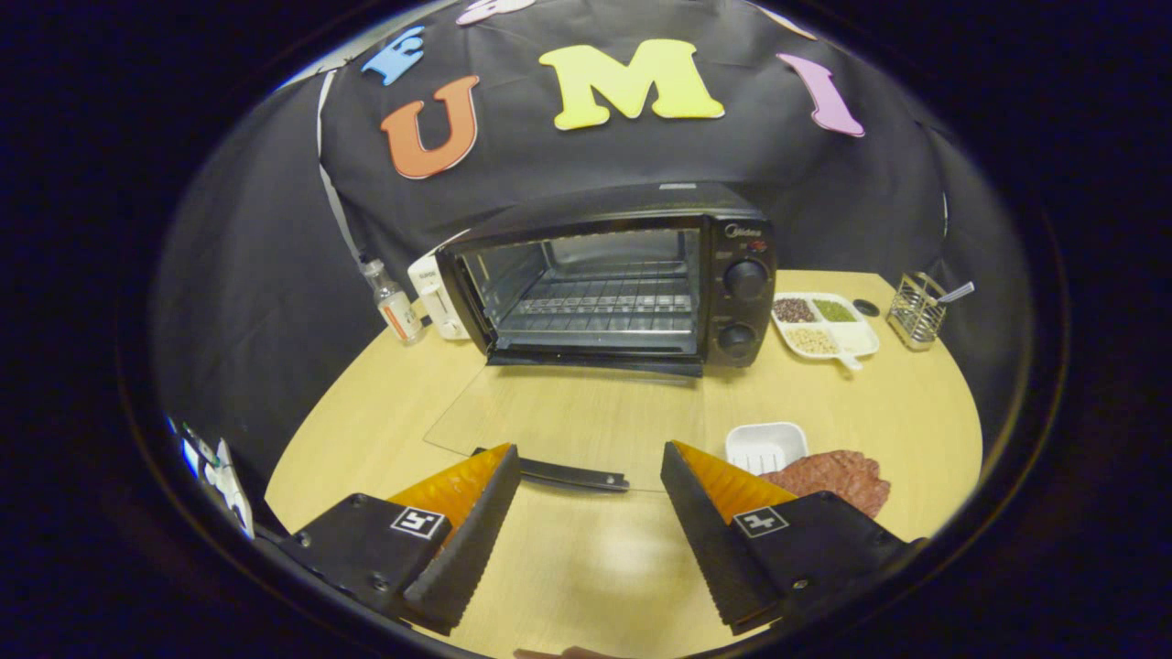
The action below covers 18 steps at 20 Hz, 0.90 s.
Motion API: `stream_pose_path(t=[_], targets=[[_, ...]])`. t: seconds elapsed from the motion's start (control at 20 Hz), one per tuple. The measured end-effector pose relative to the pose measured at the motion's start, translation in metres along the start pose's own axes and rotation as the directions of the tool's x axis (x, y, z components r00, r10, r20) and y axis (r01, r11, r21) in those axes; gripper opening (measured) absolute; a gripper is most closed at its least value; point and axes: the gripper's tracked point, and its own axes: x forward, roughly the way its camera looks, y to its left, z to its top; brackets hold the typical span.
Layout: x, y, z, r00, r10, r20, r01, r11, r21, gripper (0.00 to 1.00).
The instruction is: Open the toaster oven, put the food inside, and close the toaster oven door.
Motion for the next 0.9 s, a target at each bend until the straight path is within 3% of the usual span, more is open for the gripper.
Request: stream_pose_path(t=[0.5,0.8,0.9], targets=[[-0.069,-0.124,0.027,0.997,-0.072,0.022,0.071,0.997,0.024,0.99],[-0.050,-0.172,-0.002,0.997,-0.005,-0.076,0.013,0.995,0.099,0.94],[-0.041,-0.180,-0.016,0.993,0.020,-0.115,-0.003,0.989,0.146,0.88]])
